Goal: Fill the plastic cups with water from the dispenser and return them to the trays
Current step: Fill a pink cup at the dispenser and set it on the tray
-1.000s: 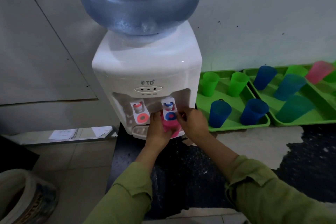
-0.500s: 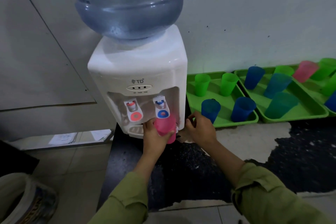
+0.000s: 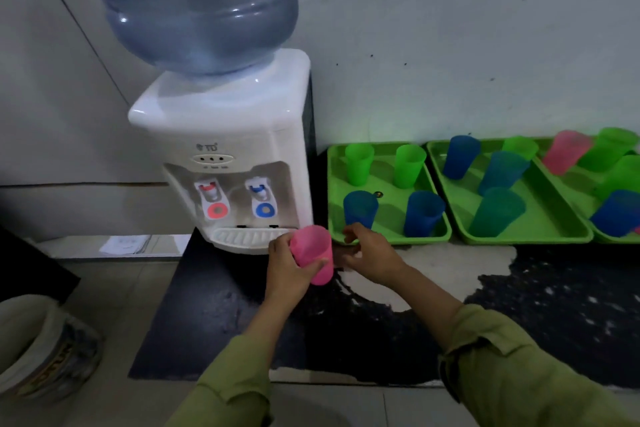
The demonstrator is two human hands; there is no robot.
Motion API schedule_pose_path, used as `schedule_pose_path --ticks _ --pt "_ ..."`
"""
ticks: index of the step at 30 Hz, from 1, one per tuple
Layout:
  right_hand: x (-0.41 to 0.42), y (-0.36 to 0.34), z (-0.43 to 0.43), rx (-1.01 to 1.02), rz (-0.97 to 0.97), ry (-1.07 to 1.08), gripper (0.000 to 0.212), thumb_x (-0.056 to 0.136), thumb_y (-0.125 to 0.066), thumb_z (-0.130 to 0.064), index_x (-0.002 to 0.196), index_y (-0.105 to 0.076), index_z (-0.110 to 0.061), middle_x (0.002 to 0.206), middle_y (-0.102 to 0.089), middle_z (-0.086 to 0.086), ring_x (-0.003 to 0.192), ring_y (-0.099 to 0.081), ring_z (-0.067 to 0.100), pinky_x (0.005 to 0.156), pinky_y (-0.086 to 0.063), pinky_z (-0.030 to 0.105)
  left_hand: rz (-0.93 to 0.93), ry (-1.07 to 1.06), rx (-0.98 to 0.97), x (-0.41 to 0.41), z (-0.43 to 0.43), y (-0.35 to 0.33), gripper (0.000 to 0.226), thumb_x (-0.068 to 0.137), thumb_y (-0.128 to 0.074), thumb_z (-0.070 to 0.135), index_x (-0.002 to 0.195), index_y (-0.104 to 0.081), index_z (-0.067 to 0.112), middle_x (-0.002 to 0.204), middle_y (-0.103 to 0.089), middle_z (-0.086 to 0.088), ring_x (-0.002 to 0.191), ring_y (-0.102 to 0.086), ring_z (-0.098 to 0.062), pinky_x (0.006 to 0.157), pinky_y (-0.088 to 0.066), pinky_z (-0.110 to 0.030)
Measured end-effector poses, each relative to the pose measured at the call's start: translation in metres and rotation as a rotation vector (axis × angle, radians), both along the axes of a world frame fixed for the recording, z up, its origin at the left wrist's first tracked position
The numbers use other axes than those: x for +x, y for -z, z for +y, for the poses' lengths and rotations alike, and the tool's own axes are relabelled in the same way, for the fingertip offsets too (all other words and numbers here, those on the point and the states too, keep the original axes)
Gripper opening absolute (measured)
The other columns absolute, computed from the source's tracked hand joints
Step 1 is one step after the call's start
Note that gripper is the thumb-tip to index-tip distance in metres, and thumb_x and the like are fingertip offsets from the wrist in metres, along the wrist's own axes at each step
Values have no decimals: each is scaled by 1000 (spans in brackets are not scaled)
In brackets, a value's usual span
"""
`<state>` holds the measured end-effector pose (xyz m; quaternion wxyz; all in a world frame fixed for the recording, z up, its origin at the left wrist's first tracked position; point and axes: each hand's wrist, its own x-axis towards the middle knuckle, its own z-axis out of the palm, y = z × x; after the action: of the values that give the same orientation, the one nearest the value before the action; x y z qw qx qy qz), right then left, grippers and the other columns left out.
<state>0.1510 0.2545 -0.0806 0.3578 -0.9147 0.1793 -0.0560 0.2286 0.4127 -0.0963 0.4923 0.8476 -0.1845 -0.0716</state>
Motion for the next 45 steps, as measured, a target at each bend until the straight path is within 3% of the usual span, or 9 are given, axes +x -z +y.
schedule_pose_path --ticks 3,11,15,19,28,31,34,40,45 --pt "-28 -4 -33 41 5 -108 63 77 -73 -22 131 -44 -8 128 -56 9 115 -55 22 93 -46 30 -19 15 -56 -25 -30 -5 70 58 -87 23 116 -50 13 115 -46 -4 101 -52 -18 91 -50 -41" --pt "-89 -19 -105 183 -68 -131 86 65 -84 -25 135 -35 -17 119 -51 -8 103 -53 9 72 -42 5 -52 117 -101 -84 -116 -30 74 57 -87 31 119 -47 21 116 -47 1 102 -56 -15 87 -53 -40" --pt "-117 -18 -137 193 -136 -35 93 60 -87 -29 136 -33 -19 121 -55 -3 105 -56 15 81 -50 26 -59 210 -120 -110 -163 -42 72 61 -85 32 120 -45 21 117 -44 4 105 -54 -13 89 -52 -35" --pt "-146 -17 -170 286 -210 102 80 64 -84 -25 130 -39 -17 112 -56 -6 97 -58 10 72 -50 18 -55 304 -133 -133 -208 -45 70 63 -85 28 119 -44 23 116 -41 6 108 -52 -13 90 -51 -31" --pt "-206 7 -246 295 -208 370 70 59 -85 -32 117 -44 -29 111 -59 -8 100 -60 11 81 -55 30 97 524 -84 -161 -282 -32 88 65 -81 43 137 -33 24 131 -44 7 116 -49 -6 92 -50 -27" --pt "-216 14 -269 264 -211 456 74 60 -86 -26 121 -43 -22 112 -58 -4 100 -57 12 82 -49 24 131 508 -72 -160 -296 -24 74 74 -75 39 135 -35 25 130 -44 8 116 -47 -5 90 -45 -23" --pt "-216 16 -291 217 -228 543 73 62 -85 -16 123 -45 -11 109 -55 -1 100 -52 12 80 -41 20 74 475 7 -157 -303 -11 60 83 -67 34 133 -37 22 130 -43 5 120 -45 -8 96 -41 -24" --pt "-190 31 -334 281 -269 730 79 57 -87 -9 124 -45 -9 112 -56 5 104 -54 21 89 -47 35 -20 510 282 -147 -303 17 63 88 -59 32 141 -29 15 142 -33 -1 130 -35 -14 105 -33 -25" --pt "-170 48 -354 285 -172 798 77 53 -88 -15 119 -46 -12 114 -58 9 103 -57 30 83 -53 48 -63 600 366 -145 -298 36 60 91 -57 28 142 -30 11 152 -19 -1 140 -20 -13 91 -13 2"
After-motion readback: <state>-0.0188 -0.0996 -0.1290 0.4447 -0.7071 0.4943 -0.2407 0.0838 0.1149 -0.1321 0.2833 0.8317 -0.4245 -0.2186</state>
